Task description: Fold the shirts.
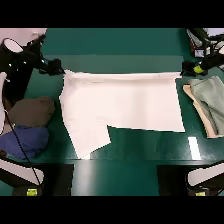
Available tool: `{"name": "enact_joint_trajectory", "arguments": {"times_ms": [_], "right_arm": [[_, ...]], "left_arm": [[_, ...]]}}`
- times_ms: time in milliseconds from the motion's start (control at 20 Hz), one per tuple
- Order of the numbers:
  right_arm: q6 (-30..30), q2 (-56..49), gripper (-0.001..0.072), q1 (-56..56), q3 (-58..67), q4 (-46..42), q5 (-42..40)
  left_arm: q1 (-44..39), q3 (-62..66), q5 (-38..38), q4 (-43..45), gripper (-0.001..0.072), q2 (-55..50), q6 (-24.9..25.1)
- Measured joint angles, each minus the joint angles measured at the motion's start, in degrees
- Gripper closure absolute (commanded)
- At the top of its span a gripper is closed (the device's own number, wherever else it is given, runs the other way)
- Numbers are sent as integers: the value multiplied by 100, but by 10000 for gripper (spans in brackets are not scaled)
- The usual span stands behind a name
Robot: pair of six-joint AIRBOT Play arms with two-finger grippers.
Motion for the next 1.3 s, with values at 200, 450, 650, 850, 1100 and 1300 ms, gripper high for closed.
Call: {"name": "enact_joint_trajectory", "arguments": {"times_ms": [200, 450, 650, 850, 1100, 1300], "right_arm": [[-15, 111, 688, 28, -649, -70, -72], [-28, 173, 281, 28, -793, -98, 170], [-116, 627, 282, -7, -850, -114, 514], [-278, 1526, 282, -42, -1530, -131, 767], [-358, 2507, 282, -46, -2557, -103, 748], [-380, 2940, 282, -46, -3108, -94, 656]], "left_arm": [[-232, -549, 267, 328, 655, 0, -94], [-297, -726, 142, 616, 222, 4, -614], [-299, -938, -393, 907, 220, 385, -752], [-293, -2155, -621, 1132, 220, 1427, -778], [-295, -4350, -601, 1078, 220, 2975, -850], [-295, -5674, -256, 597, 219, 3775, -909]]}}
